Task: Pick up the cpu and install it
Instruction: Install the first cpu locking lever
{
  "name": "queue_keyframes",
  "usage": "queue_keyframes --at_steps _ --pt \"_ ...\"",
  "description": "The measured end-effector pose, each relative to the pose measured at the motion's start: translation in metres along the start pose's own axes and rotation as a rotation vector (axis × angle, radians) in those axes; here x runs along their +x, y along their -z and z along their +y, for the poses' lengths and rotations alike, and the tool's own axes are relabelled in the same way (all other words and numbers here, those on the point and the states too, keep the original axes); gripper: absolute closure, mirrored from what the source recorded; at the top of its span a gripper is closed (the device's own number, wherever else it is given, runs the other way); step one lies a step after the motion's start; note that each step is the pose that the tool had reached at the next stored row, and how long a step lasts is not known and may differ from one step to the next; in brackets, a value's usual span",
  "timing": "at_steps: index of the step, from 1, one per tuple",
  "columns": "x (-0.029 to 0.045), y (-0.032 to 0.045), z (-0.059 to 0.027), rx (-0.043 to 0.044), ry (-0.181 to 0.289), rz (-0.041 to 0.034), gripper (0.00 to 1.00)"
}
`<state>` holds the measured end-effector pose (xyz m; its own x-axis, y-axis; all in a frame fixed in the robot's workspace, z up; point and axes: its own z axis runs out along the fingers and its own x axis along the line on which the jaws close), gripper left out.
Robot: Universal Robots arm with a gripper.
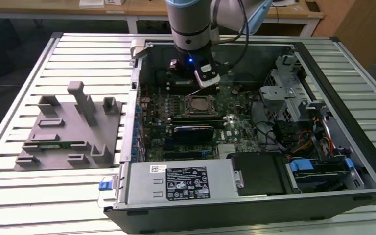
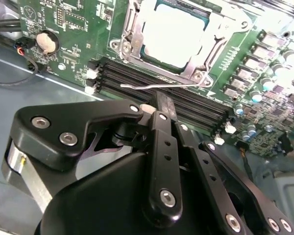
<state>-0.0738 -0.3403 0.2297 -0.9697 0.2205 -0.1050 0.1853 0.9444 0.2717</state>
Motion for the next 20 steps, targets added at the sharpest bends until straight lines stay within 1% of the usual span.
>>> queue_keyframes --at_steps 6,15,17,18,20 --pt "0.0004 -0.0044 -0.0014 -0.0073 0.004 -0.018 0.89" --pt "-0.0003 -0.0064 -0.0017 -0.0067 0.004 -0.0191 0.89" --pt "-0.0021 -0.0076 -0.0017 -0.0021 0.004 -0.0184 0.89" --pt "-0.0024 -0.0082 -0.0018 0.0027 0.005 -0.0185 0.89" --pt "-0.0027 -0.009 -0.0018 0.0159 0.006 -0.0193 0.89"
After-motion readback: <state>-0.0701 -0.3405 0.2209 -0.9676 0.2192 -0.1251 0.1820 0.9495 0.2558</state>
